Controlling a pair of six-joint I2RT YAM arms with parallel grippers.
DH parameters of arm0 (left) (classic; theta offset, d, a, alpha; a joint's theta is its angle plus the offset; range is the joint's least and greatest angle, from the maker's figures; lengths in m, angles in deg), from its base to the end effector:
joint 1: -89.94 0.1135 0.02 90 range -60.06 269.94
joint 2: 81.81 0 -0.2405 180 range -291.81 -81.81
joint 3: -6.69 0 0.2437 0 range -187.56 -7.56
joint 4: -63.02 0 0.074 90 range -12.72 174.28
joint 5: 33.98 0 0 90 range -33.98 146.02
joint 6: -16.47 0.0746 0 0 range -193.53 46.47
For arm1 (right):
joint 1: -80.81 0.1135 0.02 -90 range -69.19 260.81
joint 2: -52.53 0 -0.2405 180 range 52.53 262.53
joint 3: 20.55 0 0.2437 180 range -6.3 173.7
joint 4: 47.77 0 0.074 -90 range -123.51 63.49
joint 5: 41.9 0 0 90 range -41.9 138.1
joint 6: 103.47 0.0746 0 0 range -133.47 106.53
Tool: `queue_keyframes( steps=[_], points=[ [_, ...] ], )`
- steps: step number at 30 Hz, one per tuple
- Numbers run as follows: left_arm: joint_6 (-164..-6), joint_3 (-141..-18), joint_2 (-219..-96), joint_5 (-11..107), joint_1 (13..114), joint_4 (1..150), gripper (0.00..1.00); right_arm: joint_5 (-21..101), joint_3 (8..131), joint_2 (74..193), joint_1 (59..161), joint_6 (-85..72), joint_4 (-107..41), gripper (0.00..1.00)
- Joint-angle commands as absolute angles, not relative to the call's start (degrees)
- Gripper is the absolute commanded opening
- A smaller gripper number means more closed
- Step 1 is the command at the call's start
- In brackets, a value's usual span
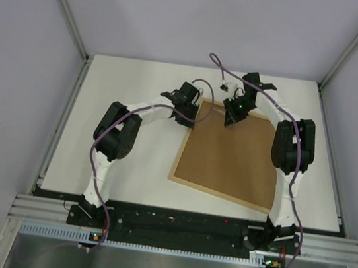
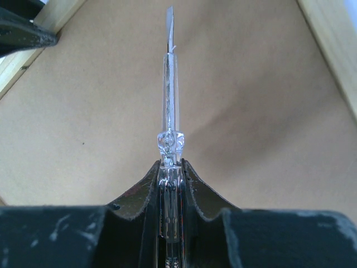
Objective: Take the photo out of the frame
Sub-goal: Release the photo frame item from the photo frame.
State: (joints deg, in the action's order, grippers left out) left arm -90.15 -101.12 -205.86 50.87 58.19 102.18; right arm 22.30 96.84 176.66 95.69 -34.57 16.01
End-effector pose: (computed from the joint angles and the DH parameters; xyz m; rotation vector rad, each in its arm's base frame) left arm 0.3986 -0.2545 0.1225 0.3773 2.5650 -0.4371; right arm 0.4208 0.1454 0.1509 -0.9417 2.5538 0.5967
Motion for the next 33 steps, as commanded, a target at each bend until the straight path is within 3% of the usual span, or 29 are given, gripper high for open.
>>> queue_keyframes(
  steps=[1, 4, 9, 21, 33],
  points=[
    [-90.2, -98.4, -202.4, 48.0, 57.7, 107.4, 0.28, 21.9, 96.5, 172.7, 98.5, -36.4, 17.0, 0.00],
    [-91.5, -99.8, -201.0, 47.3, 58.7, 106.3, 0.52, 22.4, 96.6, 173.5, 99.1, -35.6, 17.2, 0.00],
    [-94.5, -105.2, -201.7, 43.2, 62.3, 106.3, 0.61, 22.3, 98.6, 175.7, 99.2, -33.6, 18.8, 0.00],
    [-95.6, -112.9, -210.4, 35.5, 65.7, 103.2, 0.57, 22.0, 104.2, 182.4, 99.6, -33.8, 22.4, 0.00],
    [-96.6, -115.8, -214.5, 33.5, 66.1, 103.2, 0.41, 21.9, 108.1, 186.0, 101.4, -34.1, 25.0, 0.00]
  ],
)
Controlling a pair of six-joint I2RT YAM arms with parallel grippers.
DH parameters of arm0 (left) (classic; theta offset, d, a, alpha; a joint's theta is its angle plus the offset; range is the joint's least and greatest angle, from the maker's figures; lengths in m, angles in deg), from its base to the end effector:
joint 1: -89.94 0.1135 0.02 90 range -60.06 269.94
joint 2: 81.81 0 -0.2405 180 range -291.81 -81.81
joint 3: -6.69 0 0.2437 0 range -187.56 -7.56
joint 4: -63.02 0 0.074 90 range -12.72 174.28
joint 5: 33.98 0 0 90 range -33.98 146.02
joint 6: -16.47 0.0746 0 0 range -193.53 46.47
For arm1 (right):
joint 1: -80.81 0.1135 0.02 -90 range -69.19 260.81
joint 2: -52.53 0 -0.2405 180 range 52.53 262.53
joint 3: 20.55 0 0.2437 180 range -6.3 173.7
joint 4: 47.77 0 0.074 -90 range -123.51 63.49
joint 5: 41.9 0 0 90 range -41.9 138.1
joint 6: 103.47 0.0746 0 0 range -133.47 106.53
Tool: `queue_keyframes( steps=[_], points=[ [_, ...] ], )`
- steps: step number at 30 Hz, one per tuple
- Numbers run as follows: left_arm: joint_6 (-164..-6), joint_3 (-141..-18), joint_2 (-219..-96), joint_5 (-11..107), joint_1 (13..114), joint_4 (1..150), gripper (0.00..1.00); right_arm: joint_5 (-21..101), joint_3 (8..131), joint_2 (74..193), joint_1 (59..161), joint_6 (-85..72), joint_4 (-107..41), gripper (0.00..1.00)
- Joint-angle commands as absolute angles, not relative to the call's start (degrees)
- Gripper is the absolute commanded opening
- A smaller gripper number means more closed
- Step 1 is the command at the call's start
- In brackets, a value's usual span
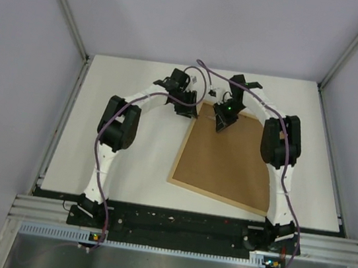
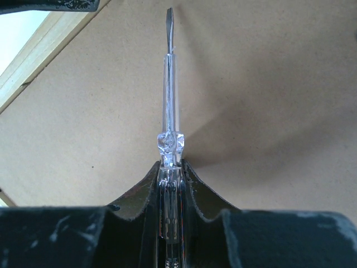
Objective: Take the photo out of the frame
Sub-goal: Release the photo frame item from the photo frame.
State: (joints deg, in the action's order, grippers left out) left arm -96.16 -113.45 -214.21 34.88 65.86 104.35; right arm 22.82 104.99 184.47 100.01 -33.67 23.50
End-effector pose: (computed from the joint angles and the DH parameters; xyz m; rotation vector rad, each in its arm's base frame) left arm 0.4506 -0.2308 0.1238 0.1919 2.5903 -0.7821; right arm 0.4174 0.1791 0.1270 -1.0281 2.6661 0.6379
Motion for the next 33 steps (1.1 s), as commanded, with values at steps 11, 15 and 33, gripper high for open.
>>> queue_keyframes(
  steps=[11, 15, 33],
  points=[
    [-97.6, -115.8, -215.2, 31.5, 66.6, 103.1, 0.29, 22.8, 108.5, 187.3, 103.3, -35.3, 25.3, 0.00],
    [-97.8, -115.7, -215.2, 31.0, 66.6, 103.1, 0.27, 23.9, 108.8, 187.9, 103.4, -34.8, 25.0, 0.00],
    [-98.0, -115.3, -215.2, 29.2, 66.6, 103.2, 0.23, 26.1, 110.8, 190.5, 103.7, -31.9, 22.9, 0.00]
  ],
)
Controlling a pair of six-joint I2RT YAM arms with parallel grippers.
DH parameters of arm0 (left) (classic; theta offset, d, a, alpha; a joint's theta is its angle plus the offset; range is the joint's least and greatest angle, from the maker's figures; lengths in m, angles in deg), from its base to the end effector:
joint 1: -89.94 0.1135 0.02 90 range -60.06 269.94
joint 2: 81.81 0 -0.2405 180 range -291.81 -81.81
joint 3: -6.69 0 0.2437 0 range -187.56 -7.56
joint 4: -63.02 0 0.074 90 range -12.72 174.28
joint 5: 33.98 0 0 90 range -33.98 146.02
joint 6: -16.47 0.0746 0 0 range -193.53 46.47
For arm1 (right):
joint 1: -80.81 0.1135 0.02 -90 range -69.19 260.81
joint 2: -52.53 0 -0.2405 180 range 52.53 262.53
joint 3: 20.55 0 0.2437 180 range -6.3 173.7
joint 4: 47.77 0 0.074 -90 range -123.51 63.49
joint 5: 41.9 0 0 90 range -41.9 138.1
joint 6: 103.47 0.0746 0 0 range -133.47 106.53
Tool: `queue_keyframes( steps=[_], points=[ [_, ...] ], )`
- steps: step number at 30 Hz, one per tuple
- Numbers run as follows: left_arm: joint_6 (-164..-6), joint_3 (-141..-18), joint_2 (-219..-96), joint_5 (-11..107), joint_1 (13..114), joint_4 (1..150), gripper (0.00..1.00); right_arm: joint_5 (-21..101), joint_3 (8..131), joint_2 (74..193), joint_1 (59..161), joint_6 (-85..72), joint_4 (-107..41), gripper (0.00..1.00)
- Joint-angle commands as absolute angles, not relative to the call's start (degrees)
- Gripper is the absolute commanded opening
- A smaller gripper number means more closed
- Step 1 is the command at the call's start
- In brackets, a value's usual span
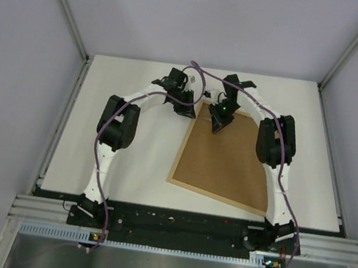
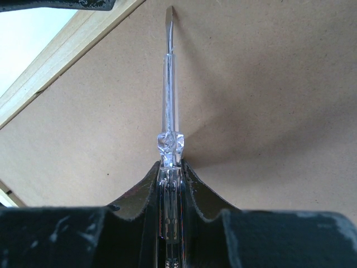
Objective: Take the photo out of the frame
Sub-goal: Release the photo frame item from the photo frame.
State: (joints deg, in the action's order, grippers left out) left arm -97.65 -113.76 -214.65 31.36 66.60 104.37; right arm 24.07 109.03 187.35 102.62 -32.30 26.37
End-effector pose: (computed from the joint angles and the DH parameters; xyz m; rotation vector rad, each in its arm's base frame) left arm 0.4517 -0.2288 0.1232 0.1684 2.6012 -0.8629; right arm 0.4143 0.1985 0.1221 -1.0624 2.7035 0.6249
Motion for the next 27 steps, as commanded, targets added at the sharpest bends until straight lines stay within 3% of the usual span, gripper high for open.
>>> queue_keyframes(
  steps=[1, 27],
  points=[
    [-98.0, -115.2, -215.1, 29.0, 66.6, 103.3, 0.23, 26.1, 110.9, 190.8, 103.8, -31.8, 22.9, 0.00],
    [-95.9, -113.8, -216.0, 29.0, 63.7, 104.7, 0.17, 26.7, 113.7, 194.8, 105.8, -33.3, 21.1, 0.00]
  ],
)
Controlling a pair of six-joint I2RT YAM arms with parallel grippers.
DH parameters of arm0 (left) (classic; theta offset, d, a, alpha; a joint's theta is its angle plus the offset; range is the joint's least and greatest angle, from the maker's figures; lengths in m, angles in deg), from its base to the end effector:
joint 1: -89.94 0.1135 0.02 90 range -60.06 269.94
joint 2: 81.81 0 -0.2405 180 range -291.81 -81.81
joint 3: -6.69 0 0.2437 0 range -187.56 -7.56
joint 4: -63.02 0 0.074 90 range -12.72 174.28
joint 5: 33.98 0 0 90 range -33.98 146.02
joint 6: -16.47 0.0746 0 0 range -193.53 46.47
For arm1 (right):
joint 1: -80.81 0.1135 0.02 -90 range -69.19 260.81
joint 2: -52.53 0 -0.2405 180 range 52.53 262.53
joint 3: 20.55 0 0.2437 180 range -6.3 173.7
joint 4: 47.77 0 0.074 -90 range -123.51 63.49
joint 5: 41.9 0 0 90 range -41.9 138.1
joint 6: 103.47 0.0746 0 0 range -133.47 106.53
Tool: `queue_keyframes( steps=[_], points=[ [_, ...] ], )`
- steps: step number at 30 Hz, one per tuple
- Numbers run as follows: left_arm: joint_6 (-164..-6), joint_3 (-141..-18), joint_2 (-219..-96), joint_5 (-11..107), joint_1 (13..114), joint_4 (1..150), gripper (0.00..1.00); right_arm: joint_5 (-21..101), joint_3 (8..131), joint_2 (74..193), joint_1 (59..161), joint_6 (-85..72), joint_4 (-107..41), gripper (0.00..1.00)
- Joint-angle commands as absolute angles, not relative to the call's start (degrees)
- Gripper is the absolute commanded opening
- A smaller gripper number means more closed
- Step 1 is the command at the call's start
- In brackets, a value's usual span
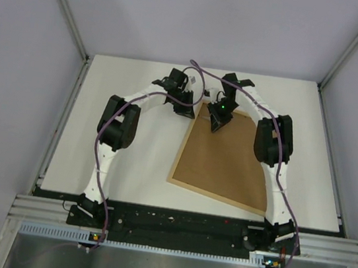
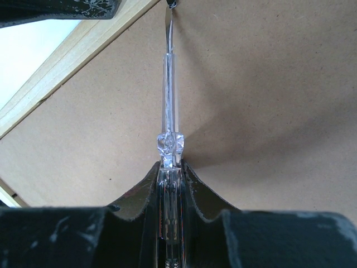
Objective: Take the photo out of the frame
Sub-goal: Release the photo frame item from the photo frame.
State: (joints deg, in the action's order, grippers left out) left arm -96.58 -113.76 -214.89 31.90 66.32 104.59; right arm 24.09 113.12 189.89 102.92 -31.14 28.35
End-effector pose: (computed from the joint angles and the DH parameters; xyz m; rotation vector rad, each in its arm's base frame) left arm 0.4506 -0.2303 0.1206 0.1927 2.6043 -0.8444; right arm 0.4196 0.2032 0.1208 -1.0441 2.7234 0.6297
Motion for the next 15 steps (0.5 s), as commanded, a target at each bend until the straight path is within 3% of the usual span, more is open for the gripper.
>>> queue_keyframes(
  steps=[1, 15],
  points=[
    [-95.8, -113.7, -216.0, 29.0, 63.7, 104.7, 0.16, 26.7, 113.6, 194.9, 106.1, -33.3, 21.1, 0.00],
    [-95.2, -112.3, -216.1, 28.5, 62.8, 105.0, 0.12, 22.9, 108.0, 196.7, 103.8, -28.4, 18.2, 0.00]
  ],
)
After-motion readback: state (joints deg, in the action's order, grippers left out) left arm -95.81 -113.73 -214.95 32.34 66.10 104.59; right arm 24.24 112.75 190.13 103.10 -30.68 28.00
